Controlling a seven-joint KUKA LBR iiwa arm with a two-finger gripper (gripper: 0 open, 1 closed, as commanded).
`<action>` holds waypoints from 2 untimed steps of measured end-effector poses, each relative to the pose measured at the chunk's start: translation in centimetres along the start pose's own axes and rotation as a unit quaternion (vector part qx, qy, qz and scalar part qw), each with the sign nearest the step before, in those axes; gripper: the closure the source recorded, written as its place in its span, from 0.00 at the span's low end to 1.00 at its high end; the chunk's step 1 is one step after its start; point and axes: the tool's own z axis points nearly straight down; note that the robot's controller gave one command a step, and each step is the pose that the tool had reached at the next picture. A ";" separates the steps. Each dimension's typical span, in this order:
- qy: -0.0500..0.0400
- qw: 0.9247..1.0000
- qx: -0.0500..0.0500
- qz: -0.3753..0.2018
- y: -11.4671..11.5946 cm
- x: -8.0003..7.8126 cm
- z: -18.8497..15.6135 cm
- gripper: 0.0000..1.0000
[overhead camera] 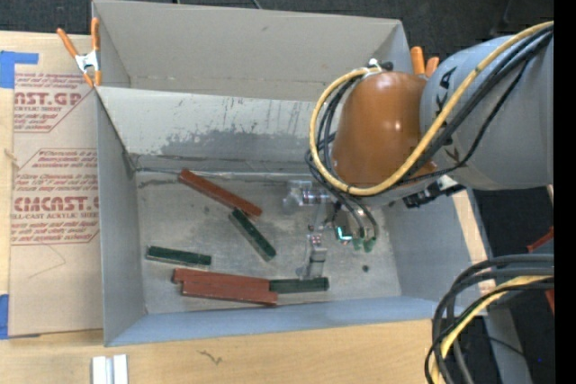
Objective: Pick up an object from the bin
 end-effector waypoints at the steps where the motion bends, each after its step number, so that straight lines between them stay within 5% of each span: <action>1: 0.000 0.987 0.000 -0.160 1.1 -0.3 8.9 0.00; 2: -0.001 0.987 0.000 -0.160 1.0 -0.5 8.4 1.00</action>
Offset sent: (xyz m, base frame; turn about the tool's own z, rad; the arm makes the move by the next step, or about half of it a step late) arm 0.0033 0.0095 -0.0884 -0.3203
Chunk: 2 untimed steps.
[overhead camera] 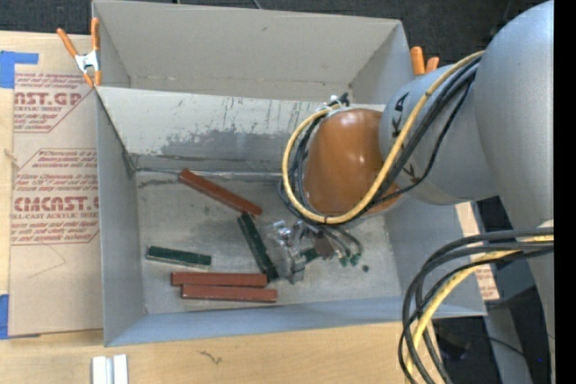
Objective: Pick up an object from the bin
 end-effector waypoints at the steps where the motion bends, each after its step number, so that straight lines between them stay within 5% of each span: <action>1: -0.002 1.000 -0.002 -0.021 8.1 -1.1 -3.6 1.00; 2: -0.001 1.000 0.001 0.003 3.8 -1.3 -5.5 1.00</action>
Offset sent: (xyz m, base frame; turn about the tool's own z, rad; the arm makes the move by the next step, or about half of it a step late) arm -0.0151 0.0741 0.0344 -0.0325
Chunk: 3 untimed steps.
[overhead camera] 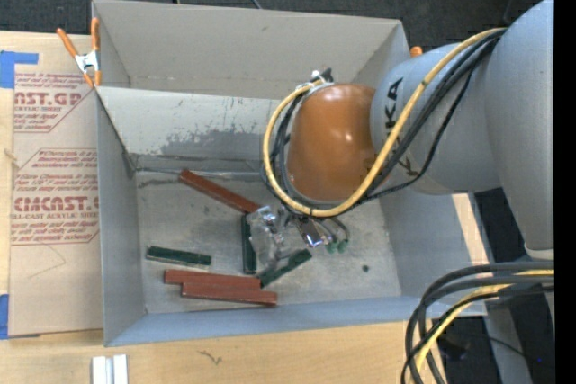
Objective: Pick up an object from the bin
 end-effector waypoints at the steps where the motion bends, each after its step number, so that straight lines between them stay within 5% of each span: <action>1: -0.001 1.000 -0.002 -0.020 6.1 0.9 -3.8 1.00; 2: 0.001 1.000 0.001 0.009 -3.3 1.2 -3.7 1.00; 3: 0.001 1.000 -0.001 0.005 -2.7 1.2 -3.7 0.00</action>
Offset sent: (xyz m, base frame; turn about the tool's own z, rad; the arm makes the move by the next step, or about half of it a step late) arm -0.0268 0.0500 0.0361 -0.0324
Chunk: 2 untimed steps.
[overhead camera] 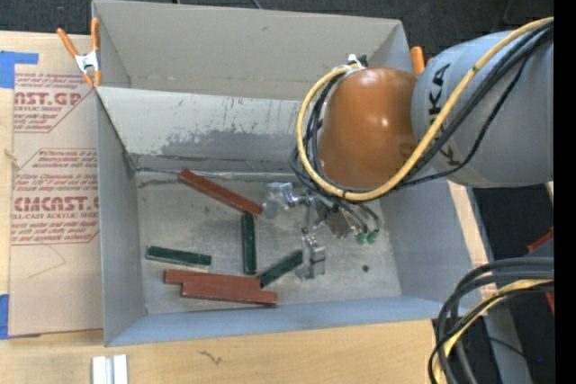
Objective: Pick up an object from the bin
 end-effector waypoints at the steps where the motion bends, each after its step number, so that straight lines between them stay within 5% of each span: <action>1: 0.002 0.999 0.000 -0.038 -3.1 -2.4 9.3 0.00; 2: 0.000 0.999 0.000 -0.038 -3.0 -2.5 8.9 1.00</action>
Offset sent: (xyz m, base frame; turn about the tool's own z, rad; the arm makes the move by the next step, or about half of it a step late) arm 0.0325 -0.0220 -0.0889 -0.0764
